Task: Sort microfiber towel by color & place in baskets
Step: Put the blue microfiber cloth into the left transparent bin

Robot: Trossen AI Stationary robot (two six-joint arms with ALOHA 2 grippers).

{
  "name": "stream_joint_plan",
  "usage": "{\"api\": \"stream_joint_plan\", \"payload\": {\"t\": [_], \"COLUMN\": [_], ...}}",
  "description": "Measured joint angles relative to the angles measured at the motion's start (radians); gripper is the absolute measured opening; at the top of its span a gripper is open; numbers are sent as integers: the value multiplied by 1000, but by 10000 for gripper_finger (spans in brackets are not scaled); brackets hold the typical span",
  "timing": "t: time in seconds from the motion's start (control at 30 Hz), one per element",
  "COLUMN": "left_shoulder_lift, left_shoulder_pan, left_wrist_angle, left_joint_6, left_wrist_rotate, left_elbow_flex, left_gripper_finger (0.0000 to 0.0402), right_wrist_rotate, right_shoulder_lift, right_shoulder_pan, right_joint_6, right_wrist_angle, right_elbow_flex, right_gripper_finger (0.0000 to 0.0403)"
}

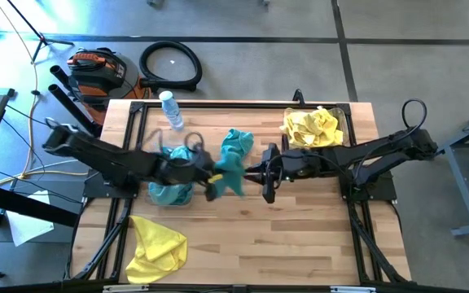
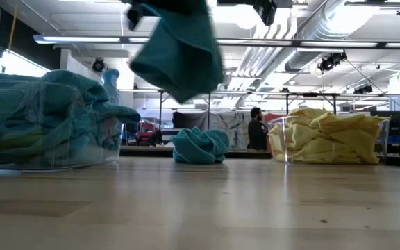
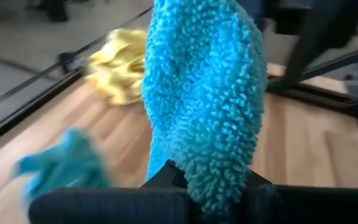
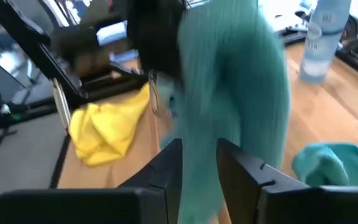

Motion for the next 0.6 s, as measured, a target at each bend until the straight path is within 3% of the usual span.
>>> {"api": "stream_joint_plan", "payload": {"t": [0.27, 0.37, 0.6], "left_shoulder_lift": [-340, -443, -545], "left_shoulder_pan": [0, 0, 37], "left_wrist_angle": [-509, -683, -1097], "left_joint_6": [-246, -332, -638], "left_wrist_rotate": [-149, -190, -196], "left_elbow_flex": [1, 1, 1], "left_gripper_finger": [1, 1, 1], "right_wrist_rotate": [6, 59, 123], "right_shoulder_lift": [0, 0, 0], "right_shoulder_pan": [1, 1, 1], "right_joint_6": [93, 108, 107], "right_wrist_angle": [-136, -166, -169], "right_elbow_flex": [-2, -3, -3], "right_gripper_finger": [101, 101, 101]}}
